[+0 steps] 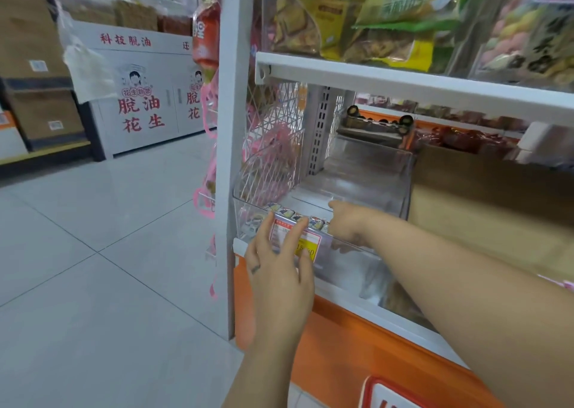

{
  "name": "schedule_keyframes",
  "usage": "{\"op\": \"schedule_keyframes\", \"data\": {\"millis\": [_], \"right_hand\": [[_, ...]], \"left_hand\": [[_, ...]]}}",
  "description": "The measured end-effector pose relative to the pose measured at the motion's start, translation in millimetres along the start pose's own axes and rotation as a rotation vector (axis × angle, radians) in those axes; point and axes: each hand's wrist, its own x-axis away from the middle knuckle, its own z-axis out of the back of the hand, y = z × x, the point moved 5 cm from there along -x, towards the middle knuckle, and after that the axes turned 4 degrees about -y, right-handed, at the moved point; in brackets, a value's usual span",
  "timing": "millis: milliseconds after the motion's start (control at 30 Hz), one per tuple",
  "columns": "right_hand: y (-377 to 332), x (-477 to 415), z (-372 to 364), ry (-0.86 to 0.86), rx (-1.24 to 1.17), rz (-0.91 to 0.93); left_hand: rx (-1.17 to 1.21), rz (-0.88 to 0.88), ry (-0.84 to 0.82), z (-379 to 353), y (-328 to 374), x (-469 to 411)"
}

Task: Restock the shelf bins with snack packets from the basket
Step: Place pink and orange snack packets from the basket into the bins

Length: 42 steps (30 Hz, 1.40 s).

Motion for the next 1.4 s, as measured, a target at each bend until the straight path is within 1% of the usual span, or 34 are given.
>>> {"op": "schedule_keyframes", "data": {"millis": [100, 167, 233, 333, 367, 433, 500, 567, 633, 700, 767, 867, 933, 1000, 1133, 1233, 1400], "right_hand": [[-1.8, 10.2, 4.2, 0.029, -0.035, -0.011], [-3.6, 20.4, 12.9, 0.107, -0.121, 0.04], [-8.0, 45.4, 23.7, 0.26, -0.234, 0.186], [-3.3, 101.2, 21.7, 0.5, -0.366, 0.393], [2.1, 119.3, 15.0, 0.557, -0.398, 0.445], [18.1, 148.9, -6.4, 0.608, -0.436, 0.511], [41.7, 167.6, -36.8, 0.613, -0.464, 0.504], [70.4, 178.4, -73.7, 0.56, -0.499, 0.443], [100.5, 184.2, -114.5, 0.446, -0.497, 0.355], [129.6, 186.3, -154.7, 0.311, -0.455, 0.242], [158.4, 183.2, -193.1, 0.175, -0.47, 0.12], [186.3, 174.9, -237.5, -0.002, -0.515, 0.002], [195.6, 170.3, -260.1, -0.092, -0.522, -0.036], [198.9, 167.2, -276.7, -0.15, -0.519, -0.055], [182.9, 157.9, -298.1, -0.261, -0.428, 0.039], [172.2, 150.9, -310.6, -0.357, -0.393, 0.029], [167.2, 144.5, -321.6, -0.267, -0.286, 0.009]], "left_hand": [[-0.023, 0.007, 0.004, 0.2, -1.4, 1.2], [-0.031, -0.007, 0.017, 1.5, -0.2, 4.8], [-0.015, -0.055, 0.063, 5.3, 5.2, 10.6], [-0.041, -0.219, 0.135, 9.7, 19.4, 22.8], [-0.042, -0.266, 0.115, 8.6, 23.5, 28.2], [-0.08, -0.374, 0.019, 0.3, 32.2, 42.8], [-0.176, -0.473, -0.121, -15.3, 35.2, 63.4], [-0.234, -0.505, -0.254, -32.0, 26.6, 86.3], [-0.252, -0.468, -0.355, -46.9, 9.0, 108.2], [-0.262, -0.351, -0.484, -61.6, -11.9, 128.6], [-0.279, -0.211, -0.624, -76.8, -34.0, 148.9], [-0.273, -0.105, -0.763, -96.9, -53.1, 176.3], [-0.209, -0.045, -0.771, -103.0, -57.0, 184.4], [-0.185, -0.025, -0.747, -104.1, -59.1, 186.0], [-0.165, -0.025, -0.741, -103.1, -59.2, 186.9], [-0.144, -0.024, -0.729, -102.4, -59.3, 187.8], [-0.103, -0.009, -0.721, -102.2, -60.7, 188.1]]}}
